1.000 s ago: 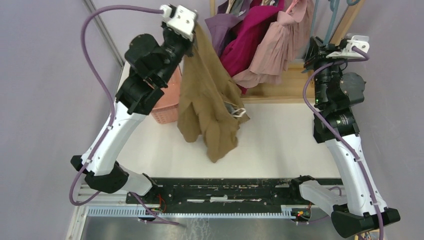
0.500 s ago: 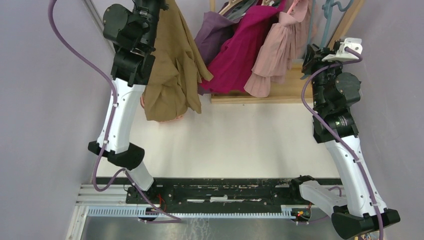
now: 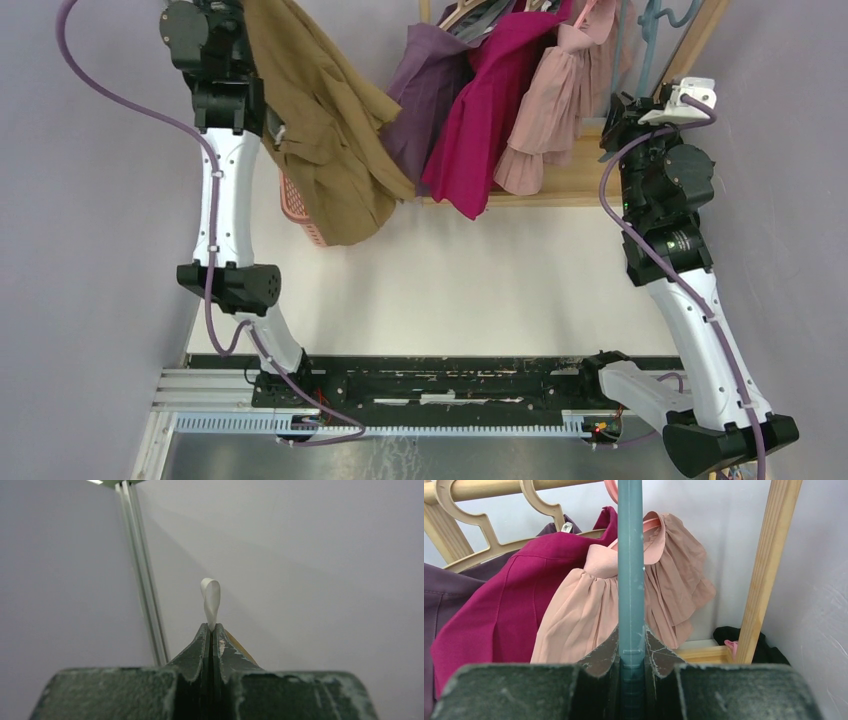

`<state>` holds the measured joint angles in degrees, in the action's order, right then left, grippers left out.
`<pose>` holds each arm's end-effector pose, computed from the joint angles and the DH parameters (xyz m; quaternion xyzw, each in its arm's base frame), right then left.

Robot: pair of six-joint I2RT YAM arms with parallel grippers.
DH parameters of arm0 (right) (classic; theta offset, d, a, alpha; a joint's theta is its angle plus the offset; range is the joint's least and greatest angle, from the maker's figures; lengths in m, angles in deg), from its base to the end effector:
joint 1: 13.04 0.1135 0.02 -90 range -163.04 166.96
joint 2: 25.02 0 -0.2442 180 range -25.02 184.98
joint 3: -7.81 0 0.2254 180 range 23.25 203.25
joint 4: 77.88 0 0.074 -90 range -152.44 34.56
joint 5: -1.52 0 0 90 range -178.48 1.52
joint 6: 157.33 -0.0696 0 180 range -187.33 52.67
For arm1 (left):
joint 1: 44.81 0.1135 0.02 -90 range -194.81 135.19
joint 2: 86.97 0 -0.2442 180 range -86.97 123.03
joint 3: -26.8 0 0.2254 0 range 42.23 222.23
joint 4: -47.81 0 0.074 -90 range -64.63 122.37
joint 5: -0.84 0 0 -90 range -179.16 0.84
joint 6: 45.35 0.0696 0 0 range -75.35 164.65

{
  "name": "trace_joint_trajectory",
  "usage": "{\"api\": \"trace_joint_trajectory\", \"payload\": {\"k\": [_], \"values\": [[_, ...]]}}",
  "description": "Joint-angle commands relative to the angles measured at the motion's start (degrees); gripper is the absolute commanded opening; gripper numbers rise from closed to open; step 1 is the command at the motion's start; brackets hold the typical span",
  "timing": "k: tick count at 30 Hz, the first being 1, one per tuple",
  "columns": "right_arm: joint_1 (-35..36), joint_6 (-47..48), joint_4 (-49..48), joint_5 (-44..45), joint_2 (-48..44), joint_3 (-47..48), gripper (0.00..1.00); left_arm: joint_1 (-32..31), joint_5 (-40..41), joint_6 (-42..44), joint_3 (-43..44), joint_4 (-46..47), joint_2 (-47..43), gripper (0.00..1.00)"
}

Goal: Remove the skirt from the hanger
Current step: Remove the skirt from the hanger, then place the skirt in the bin.

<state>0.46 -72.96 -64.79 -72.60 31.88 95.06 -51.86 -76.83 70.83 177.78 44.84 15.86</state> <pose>0.2142 0.0318 0.4738 0.0707 0.5936 0.0517 0.8000 0.3241 -0.0251 0.6202 0.0132 0.3916 0.1931 0.8996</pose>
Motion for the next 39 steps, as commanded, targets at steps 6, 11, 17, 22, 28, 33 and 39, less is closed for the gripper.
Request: {"api": "trace_joint_trajectory", "payload": {"k": [6,11,17,22,28,33,39], "values": [[0.02,0.98,-4.52,2.61,2.28,0.48,0.01,9.40,-4.03,-22.60,8.27,10.96,2.30,0.03],[-0.07,1.31,-6.33,2.89,4.33,1.24,0.01,9.40,-6.82,-28.74,10.44,12.58,3.02,0.03],[-0.19,1.27,-7.57,2.26,5.91,1.35,0.01,9.47,-8.07,-32.08,10.95,13.52,4.07,0.03],[-0.63,1.67,-8.17,2.40,6.43,0.52,0.01,8.46,-11.10,-35.56,9.51,12.88,4.97,0.03],[-1.10,0.66,-8.43,1.95,6.43,-0.15,0.01,4.63,-14.46,-35.03,6.35,11.91,3.99,0.03],[-1.19,0.49,-7.47,1.27,5.97,-0.81,0.01,2.05,-14.06,-30.52,-4.00,10.07,0.16,0.03],[-1.19,1.00,-6.11,0.85,5.33,-0.95,0.01,2.00,-9.29,-25.57,-17.79,9.14,-4.99,0.03]]}}
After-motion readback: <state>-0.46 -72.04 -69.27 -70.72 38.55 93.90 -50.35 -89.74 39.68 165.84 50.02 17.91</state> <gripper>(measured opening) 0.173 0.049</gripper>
